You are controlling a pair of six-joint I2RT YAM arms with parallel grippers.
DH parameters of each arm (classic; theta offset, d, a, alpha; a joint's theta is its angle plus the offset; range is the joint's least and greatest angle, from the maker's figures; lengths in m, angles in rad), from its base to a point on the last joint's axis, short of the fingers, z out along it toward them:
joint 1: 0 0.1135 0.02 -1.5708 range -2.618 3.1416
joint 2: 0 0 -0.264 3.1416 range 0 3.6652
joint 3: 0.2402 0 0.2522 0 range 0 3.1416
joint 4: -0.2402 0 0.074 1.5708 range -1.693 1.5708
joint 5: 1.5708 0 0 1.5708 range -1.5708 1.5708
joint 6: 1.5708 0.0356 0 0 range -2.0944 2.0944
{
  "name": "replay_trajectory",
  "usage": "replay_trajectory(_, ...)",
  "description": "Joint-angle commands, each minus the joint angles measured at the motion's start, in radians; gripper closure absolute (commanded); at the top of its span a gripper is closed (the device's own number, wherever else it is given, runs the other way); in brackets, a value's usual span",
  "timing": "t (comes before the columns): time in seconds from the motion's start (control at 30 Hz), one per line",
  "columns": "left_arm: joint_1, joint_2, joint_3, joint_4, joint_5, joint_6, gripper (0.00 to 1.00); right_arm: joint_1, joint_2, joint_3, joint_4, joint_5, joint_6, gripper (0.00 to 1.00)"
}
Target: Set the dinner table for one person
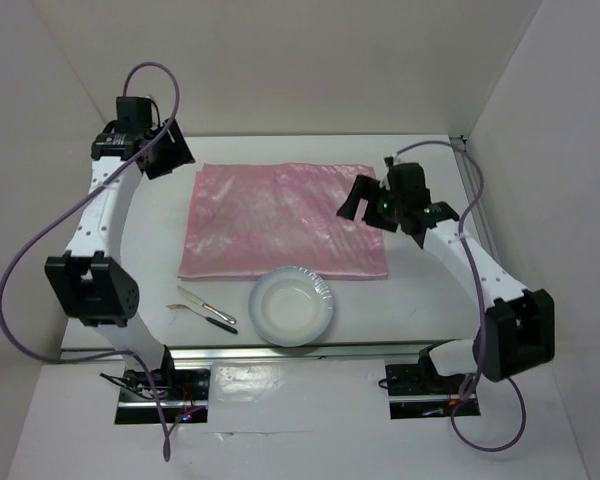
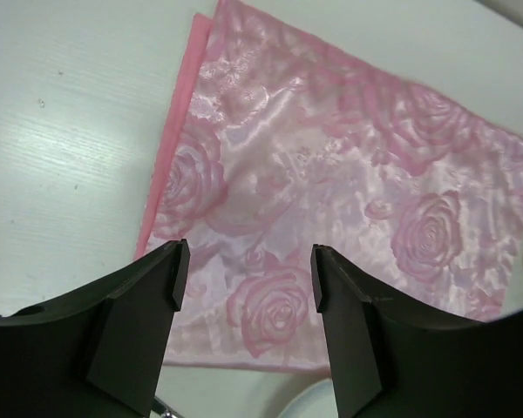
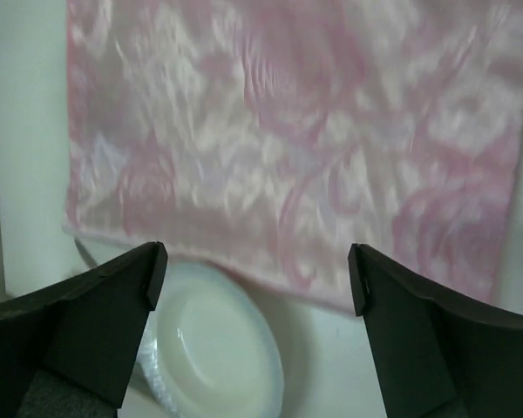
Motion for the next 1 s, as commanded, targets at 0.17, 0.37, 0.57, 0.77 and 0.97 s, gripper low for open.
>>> replay_trajectory(0.17,-0.002,-0.343,-0.275,0.039,0.047,0.053,0.26,0.158,-0.297,-0.400,-0.121,-0.135,0.164,0.00)
replay_trajectory(0.37,-0.002,-0.429,-0.403,0.082,0.096,0.041,0.27,0.236,-0.222,-0.526,0.037,-0.268,0.174,0.00)
replay_trajectory(0.57,-0.012,-0.453,-0.435,0.062,0.082,0.030,0.27,0.339,-0.069,-0.535,0.153,-0.244,0.172,0.00)
replay_trajectory(0.77,-0.012,-0.453,-0.435,0.051,0.072,0.030,0.27,0.357,0.014,-0.535,0.218,-0.213,0.193,0.21)
replay_trajectory(0.97,-0.012,-0.444,-0.455,0.060,0.072,0.030,0.29,0.357,0.062,-0.501,0.218,-0.184,0.212,0.33)
